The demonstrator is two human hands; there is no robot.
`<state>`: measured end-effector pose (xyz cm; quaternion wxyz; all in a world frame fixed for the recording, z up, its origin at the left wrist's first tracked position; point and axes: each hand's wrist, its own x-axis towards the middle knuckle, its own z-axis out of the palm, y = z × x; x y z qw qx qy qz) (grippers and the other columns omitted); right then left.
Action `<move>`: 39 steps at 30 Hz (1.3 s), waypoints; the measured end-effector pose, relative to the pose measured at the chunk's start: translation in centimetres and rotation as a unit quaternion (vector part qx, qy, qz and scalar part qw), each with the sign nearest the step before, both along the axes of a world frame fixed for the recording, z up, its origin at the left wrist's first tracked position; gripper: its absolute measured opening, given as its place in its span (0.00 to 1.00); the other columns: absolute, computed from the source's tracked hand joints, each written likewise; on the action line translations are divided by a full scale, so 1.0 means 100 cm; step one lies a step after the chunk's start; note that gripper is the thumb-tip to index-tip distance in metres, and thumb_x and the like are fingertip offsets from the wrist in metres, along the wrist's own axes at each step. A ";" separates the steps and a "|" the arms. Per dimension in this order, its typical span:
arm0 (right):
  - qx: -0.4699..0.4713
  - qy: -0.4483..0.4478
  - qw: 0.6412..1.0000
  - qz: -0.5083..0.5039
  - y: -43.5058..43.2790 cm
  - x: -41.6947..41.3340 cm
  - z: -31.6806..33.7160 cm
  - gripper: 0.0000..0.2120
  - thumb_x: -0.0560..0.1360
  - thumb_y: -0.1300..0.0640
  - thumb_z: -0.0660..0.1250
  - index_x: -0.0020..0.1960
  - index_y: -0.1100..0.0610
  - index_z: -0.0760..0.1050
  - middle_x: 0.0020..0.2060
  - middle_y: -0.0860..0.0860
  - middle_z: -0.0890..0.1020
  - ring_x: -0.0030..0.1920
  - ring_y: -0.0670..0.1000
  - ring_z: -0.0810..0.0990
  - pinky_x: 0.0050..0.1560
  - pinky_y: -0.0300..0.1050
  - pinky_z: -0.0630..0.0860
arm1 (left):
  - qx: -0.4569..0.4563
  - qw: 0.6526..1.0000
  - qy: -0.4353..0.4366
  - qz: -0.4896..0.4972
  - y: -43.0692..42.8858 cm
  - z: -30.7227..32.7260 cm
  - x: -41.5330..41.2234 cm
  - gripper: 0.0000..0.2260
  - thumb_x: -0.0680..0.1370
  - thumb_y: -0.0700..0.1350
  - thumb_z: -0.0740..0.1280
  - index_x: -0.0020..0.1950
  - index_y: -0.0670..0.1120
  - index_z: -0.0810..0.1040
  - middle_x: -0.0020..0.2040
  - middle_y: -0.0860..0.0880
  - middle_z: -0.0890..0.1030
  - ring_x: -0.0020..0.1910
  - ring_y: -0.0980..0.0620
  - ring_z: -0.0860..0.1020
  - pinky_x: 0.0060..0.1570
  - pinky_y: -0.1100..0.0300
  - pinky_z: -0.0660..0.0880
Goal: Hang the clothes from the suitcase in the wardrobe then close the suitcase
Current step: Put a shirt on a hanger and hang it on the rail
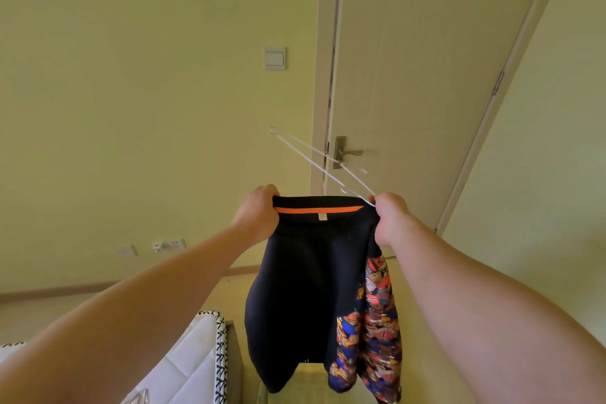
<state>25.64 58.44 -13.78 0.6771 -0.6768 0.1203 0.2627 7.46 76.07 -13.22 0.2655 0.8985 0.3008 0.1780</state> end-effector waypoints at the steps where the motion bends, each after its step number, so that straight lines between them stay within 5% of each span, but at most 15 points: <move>1: 0.022 0.002 1.000 -0.002 0.000 0.001 -0.001 0.10 0.76 0.58 0.61 0.46 0.53 0.81 0.55 0.57 0.82 0.52 0.58 0.82 0.60 0.52 0.77 | -0.067 0.997 0.012 0.025 0.001 0.001 0.003 0.17 0.72 0.29 0.51 0.52 0.46 0.70 0.45 0.47 0.73 0.41 0.47 0.71 0.35 0.55 0.68; 4: 0.096 -0.006 0.995 0.015 0.000 -0.004 0.002 0.08 0.81 0.54 0.61 0.56 0.54 0.77 0.49 0.56 0.87 0.52 0.59 0.85 0.61 0.57 0.78 | -0.196 0.979 0.016 0.059 0.010 -0.002 0.005 0.20 0.73 0.30 0.48 0.56 0.49 0.68 0.48 0.45 0.71 0.40 0.49 0.66 0.37 0.55 0.63; 6: 0.142 -0.008 0.989 0.045 0.002 -0.005 0.003 0.06 0.83 0.52 0.61 0.57 0.52 0.74 0.48 0.56 0.87 0.51 0.60 0.86 0.61 0.61 0.78 | -0.235 0.970 -0.020 0.053 0.017 -0.005 0.007 0.22 0.72 0.30 0.46 0.47 0.51 0.72 0.46 0.44 0.71 0.41 0.47 0.65 0.37 0.56 0.61; 9: 0.134 -0.040 0.986 0.096 0.005 -0.007 0.001 0.06 0.79 0.52 0.69 0.54 0.51 0.76 0.52 0.56 0.86 0.54 0.62 0.85 0.62 0.66 0.77 | -0.202 0.979 -0.009 0.039 0.023 0.000 0.010 0.21 0.66 0.29 0.47 0.32 0.49 0.75 0.40 0.46 0.74 0.39 0.46 0.68 0.34 0.59 0.62; 12: 0.113 -0.080 0.979 0.149 0.009 -0.011 0.001 0.14 0.73 0.53 0.75 0.51 0.51 0.71 0.50 0.51 0.87 0.63 0.62 0.79 0.68 0.66 0.71 | -0.165 0.985 0.004 0.043 0.027 0.007 0.012 0.21 0.67 0.30 0.52 0.29 0.48 0.80 0.40 0.47 0.81 0.39 0.45 0.75 0.37 0.58 0.72; 16: 0.102 -0.119 0.969 0.193 0.010 -0.014 0.001 0.23 0.63 0.51 0.79 0.48 0.51 0.67 0.50 0.48 0.87 0.65 0.59 0.78 0.70 0.63 0.68 | -0.152 0.988 0.013 -0.001 0.035 0.003 0.006 0.13 0.72 0.39 0.62 0.33 0.46 0.85 0.41 0.49 0.85 0.46 0.46 0.80 0.49 0.51 0.79; 18: 0.096 -0.125 0.966 0.203 0.010 -0.019 0.006 0.26 0.59 0.52 0.81 0.46 0.50 0.66 0.51 0.49 0.87 0.64 0.59 0.79 0.71 0.63 0.69 | -0.122 0.990 0.051 -0.041 0.038 0.001 0.004 0.11 0.71 0.38 0.65 0.34 0.49 0.85 0.41 0.49 0.84 0.45 0.47 0.80 0.46 0.51 0.80; 21: 0.101 -0.135 0.955 0.243 0.012 -0.028 0.010 0.20 0.72 0.60 0.75 0.45 0.51 0.62 0.51 0.48 0.87 0.65 0.55 0.78 0.74 0.61 0.64 | -0.082 0.989 0.110 -0.058 0.038 -0.003 0.004 0.20 0.73 0.32 0.58 0.32 0.51 0.84 0.42 0.48 0.81 0.39 0.48 0.76 0.34 0.59 0.74; 24: 0.085 -0.148 0.947 0.273 0.014 -0.032 0.011 0.18 0.75 0.65 0.71 0.42 0.51 0.63 0.50 0.50 0.87 0.63 0.51 0.80 0.75 0.59 0.61 | -0.052 0.992 0.114 -0.017 0.034 -0.002 0.007 0.24 0.76 0.32 0.54 0.37 0.53 0.85 0.46 0.48 0.80 0.40 0.47 0.77 0.34 0.61 0.73; 28: 0.039 -0.205 0.931 0.298 0.016 -0.039 0.012 0.19 0.74 0.70 0.70 0.38 0.52 0.64 0.48 0.50 0.88 0.55 0.47 0.84 0.66 0.47 0.66 | -0.141 0.988 0.057 0.002 0.026 0.005 0.018 0.24 0.77 0.30 0.53 0.53 0.48 0.86 0.51 0.47 0.80 0.46 0.46 0.77 0.43 0.60 0.74; 31: -0.003 -0.255 0.919 0.302 0.018 -0.043 0.012 0.20 0.73 0.72 0.71 0.36 0.54 0.65 0.47 0.49 0.88 0.53 0.49 0.85 0.53 0.40 0.73 | -0.227 0.973 0.031 0.001 0.019 0.016 0.022 0.19 0.72 0.28 0.62 0.54 0.44 0.85 0.49 0.46 0.80 0.46 0.48 0.76 0.47 0.58 0.75; 33: -0.028 -0.277 0.915 0.292 0.020 -0.045 0.012 0.19 0.73 0.72 0.71 0.36 0.54 0.66 0.46 0.50 0.87 0.51 0.50 0.85 0.47 0.37 0.75 | -0.274 0.962 -0.005 -0.005 0.017 0.019 0.026 0.08 0.72 0.37 0.71 0.50 0.41 0.86 0.45 0.45 0.82 0.43 0.49 0.77 0.46 0.57 0.75; 34: -0.036 -0.282 0.914 0.290 0.020 -0.046 0.012 0.18 0.73 0.72 0.71 0.36 0.55 0.66 0.45 0.50 0.87 0.51 0.50 0.85 0.46 0.37 0.74 | -0.279 0.960 -0.015 -0.008 0.017 0.019 0.028 0.11 0.72 0.47 0.75 0.48 0.40 0.86 0.42 0.46 0.81 0.41 0.49 0.77 0.44 0.58 0.74; 36: -0.042 -0.284 0.909 0.303 0.021 -0.049 0.011 0.18 0.74 0.72 0.70 0.37 0.55 0.66 0.44 0.51 0.88 0.50 0.47 0.85 0.48 0.36 0.74 | -0.278 0.960 -0.018 0.005 0.017 0.017 0.032 0.32 0.66 0.70 0.72 0.47 0.40 0.84 0.38 0.47 0.79 0.38 0.50 0.75 0.43 0.57 0.71; 39: -0.034 -0.280 0.896 0.343 0.020 -0.053 0.007 0.20 0.74 0.73 0.69 0.35 0.55 0.64 0.44 0.52 0.88 0.50 0.48 0.86 0.54 0.40 0.76 | -0.272 0.961 -0.038 0.037 0.019 0.011 0.038 0.36 0.66 0.75 0.66 0.42 0.41 0.82 0.33 0.48 0.73 0.36 0.49 0.70 0.40 0.56 0.66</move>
